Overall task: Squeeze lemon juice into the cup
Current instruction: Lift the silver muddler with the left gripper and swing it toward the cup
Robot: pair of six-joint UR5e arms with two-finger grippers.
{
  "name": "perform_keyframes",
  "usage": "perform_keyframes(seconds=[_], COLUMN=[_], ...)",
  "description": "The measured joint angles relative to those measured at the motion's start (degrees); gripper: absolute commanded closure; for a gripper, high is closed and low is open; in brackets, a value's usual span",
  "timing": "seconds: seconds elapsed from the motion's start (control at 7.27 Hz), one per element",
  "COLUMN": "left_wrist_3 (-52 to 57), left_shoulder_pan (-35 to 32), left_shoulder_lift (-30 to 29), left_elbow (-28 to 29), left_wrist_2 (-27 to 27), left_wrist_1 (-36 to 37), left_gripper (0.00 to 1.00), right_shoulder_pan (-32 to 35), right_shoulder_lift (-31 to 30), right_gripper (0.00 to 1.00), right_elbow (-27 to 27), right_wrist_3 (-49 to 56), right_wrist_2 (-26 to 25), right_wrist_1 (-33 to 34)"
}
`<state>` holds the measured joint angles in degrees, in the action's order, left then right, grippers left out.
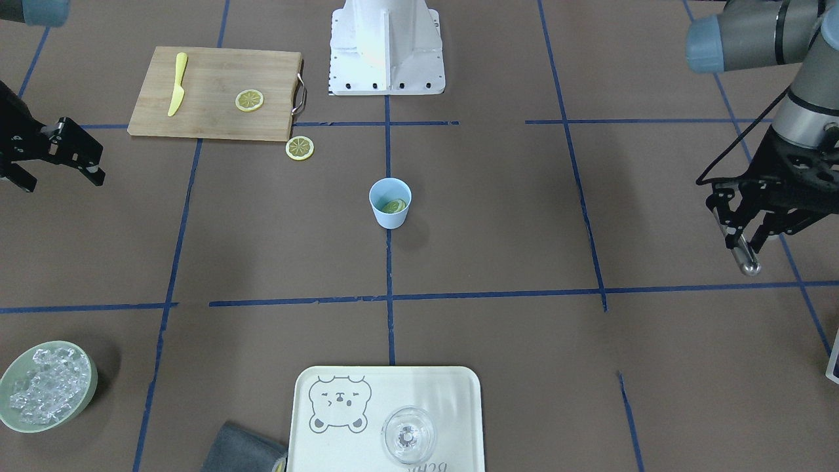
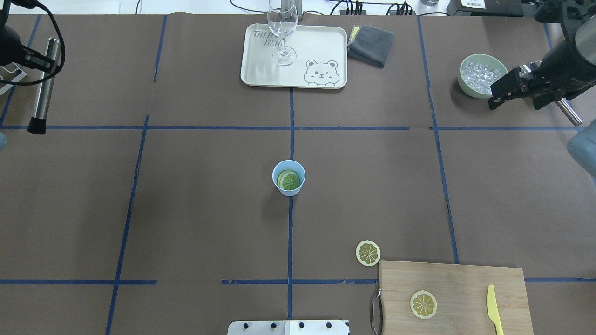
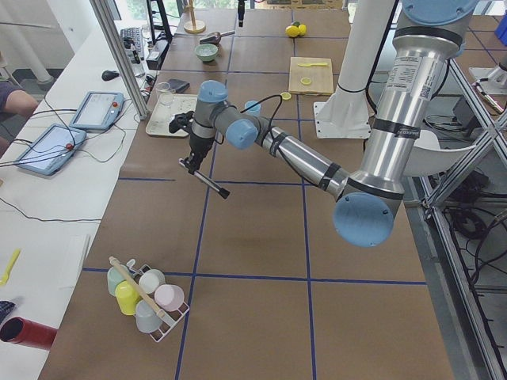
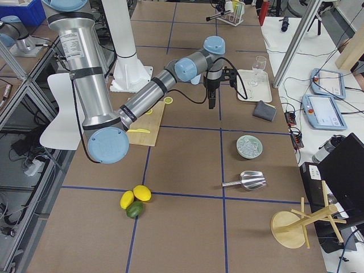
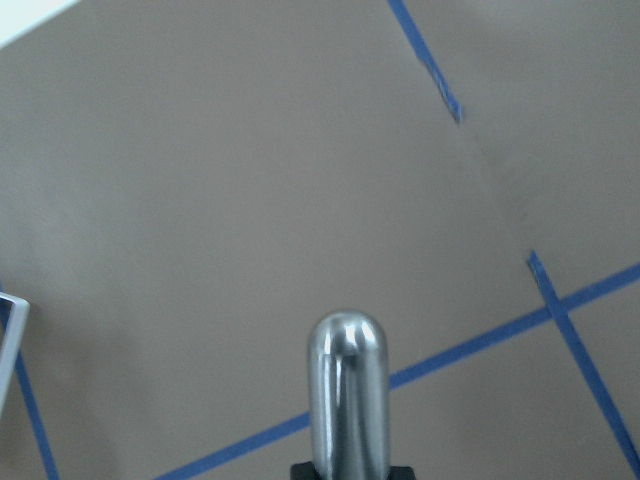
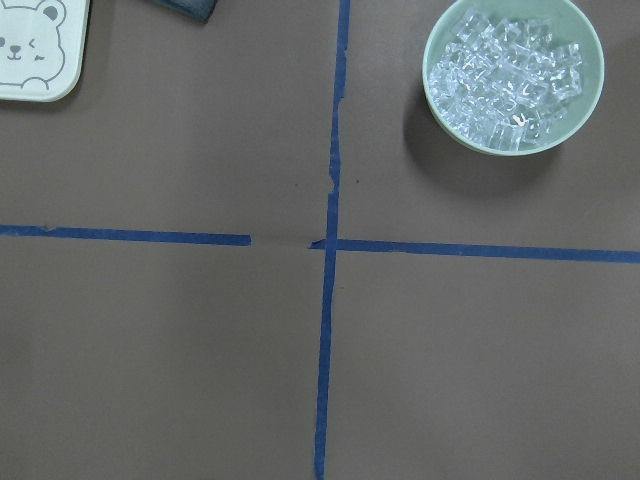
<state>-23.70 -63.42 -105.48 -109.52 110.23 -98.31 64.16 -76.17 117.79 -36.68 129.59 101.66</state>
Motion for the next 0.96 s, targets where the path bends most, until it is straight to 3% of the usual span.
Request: perform_keyframes(seconds=[0.41, 0.96], left_wrist_3=[-7.02, -16.42], left_shoulder_pan=[6.1, 8.1], left_shoulder_lift=[-5.79, -9.47], left_elbow=[-4.33, -5.96], left_wrist_2=[-1.29, -2.34], left_wrist_1=[-1.26, -16.38], left_gripper=[1.0, 1.0], right_shoulder_pan=[1.2, 4.11], right_shoulder_lift=[-1.95, -7.69], right_gripper=[0.0, 0.0], right_elbow=[0.06, 1.61], right_wrist_3=[0.29, 3.99], right_wrist_2=[0.69, 0.73], right_wrist_1=[-0.23, -0.4])
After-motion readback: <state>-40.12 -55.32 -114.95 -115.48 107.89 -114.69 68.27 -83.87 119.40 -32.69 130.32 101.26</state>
